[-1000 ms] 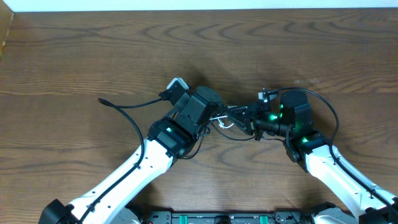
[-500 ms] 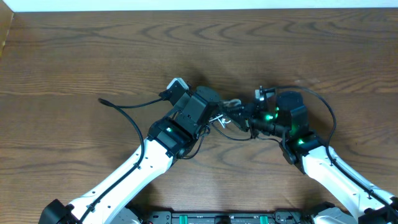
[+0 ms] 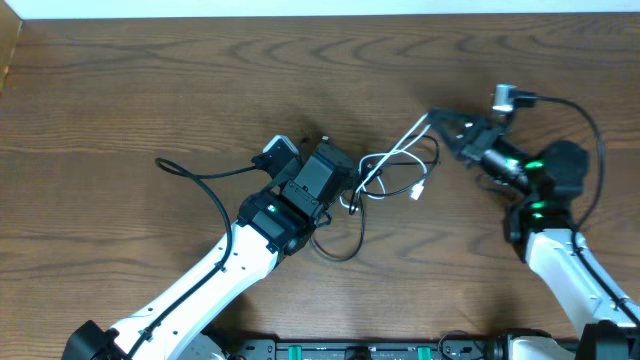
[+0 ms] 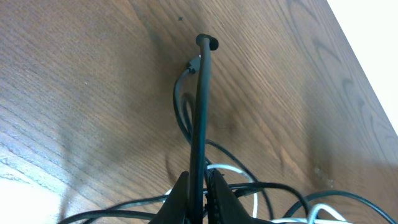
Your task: Untangle cables
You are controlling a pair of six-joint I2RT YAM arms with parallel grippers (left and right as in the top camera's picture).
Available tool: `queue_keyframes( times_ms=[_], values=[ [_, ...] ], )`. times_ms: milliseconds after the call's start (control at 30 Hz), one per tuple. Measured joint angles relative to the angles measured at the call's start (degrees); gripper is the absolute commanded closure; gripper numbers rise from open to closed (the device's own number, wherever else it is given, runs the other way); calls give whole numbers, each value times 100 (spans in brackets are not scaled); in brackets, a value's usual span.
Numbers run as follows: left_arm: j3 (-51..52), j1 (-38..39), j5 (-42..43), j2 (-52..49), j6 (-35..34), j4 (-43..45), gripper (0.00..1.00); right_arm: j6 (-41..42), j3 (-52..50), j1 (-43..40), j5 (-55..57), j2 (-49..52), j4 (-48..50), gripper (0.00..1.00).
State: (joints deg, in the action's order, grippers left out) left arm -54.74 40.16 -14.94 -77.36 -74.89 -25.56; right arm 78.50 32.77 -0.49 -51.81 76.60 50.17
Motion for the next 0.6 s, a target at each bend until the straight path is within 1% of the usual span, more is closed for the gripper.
queue_keyframes(
  times_ms=[100,167,300,433,500,533,600],
  values=[
    [0,0,0,0,122,-15,92,-57,-7,-507,-120,2,170,99],
    [-4,2,0,0,304,-114,92,-92,-11,-960,-122,11,621,99],
    [-4,0,-4,-2,979,-407,92,-94,-2,-1803,22,9,1010,99],
    [-4,0,-7,-2,1849,-549,92,-87,-2,-2402,63,9,1049,99],
    [-4,0,-4,-2,2116,-595,92,-87,-2,-2660,59,9,1049,99],
    [-4,0,-4,0,2232,-595,92,-85,-2,-2761,42,9,1047,91],
    [-4,0,-2,0,2358,-522,92,-74,-2,-2861,-42,9,1045,71]
  ],
)
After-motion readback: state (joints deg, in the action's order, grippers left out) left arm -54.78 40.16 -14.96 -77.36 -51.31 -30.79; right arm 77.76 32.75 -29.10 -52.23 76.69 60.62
